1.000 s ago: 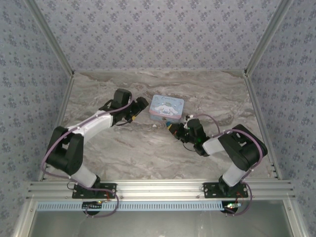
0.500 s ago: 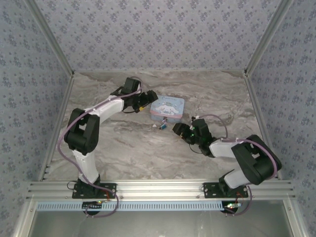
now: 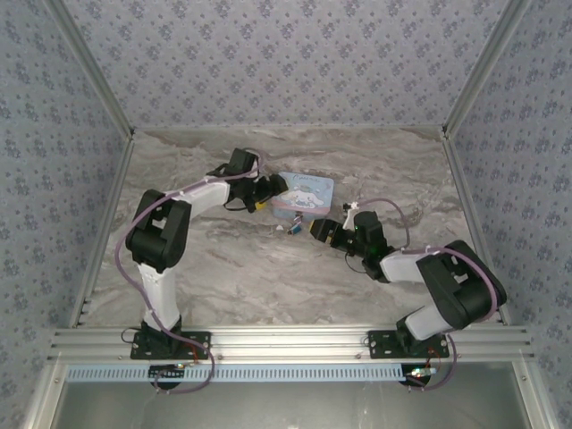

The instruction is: Unlock the padlock with the key

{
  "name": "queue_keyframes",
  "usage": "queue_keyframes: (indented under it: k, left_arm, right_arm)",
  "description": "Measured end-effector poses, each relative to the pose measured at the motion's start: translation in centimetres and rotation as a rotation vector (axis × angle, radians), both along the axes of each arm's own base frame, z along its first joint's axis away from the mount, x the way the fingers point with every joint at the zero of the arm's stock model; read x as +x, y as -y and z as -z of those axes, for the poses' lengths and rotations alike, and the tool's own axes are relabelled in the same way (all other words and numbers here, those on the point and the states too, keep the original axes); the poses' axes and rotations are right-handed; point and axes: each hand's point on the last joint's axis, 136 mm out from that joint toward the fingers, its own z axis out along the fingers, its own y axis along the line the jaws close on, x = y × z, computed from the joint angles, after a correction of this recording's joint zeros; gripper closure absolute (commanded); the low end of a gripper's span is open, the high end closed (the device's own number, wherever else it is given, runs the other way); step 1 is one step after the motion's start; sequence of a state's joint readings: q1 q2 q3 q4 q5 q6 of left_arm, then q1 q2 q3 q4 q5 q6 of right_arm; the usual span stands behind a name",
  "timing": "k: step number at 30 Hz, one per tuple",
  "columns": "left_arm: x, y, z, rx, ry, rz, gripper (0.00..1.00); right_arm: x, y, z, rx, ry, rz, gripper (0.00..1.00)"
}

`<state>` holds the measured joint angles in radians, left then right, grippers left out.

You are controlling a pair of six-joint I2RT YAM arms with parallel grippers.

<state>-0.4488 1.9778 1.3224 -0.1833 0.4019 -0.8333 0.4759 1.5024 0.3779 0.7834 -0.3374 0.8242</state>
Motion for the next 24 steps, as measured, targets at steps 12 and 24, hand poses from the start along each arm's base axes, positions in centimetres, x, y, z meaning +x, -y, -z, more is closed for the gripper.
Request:
queue_keyframes:
  k: [12, 24]
  left_arm:
    - [-4.3, -0.5, 0.3, -0.055, -0.003, -0.066, 0.14]
    - [-5.3, 0.1, 0.4, -0.08, -0.012, -0.109, 0.14]
  right_arm:
    - [0.4, -1.4, 1.7, 0.013, 0.048, -0.021, 0.39]
    - [0.7, -2.6, 2.9, 0.033, 0.079, -0.041, 0.52]
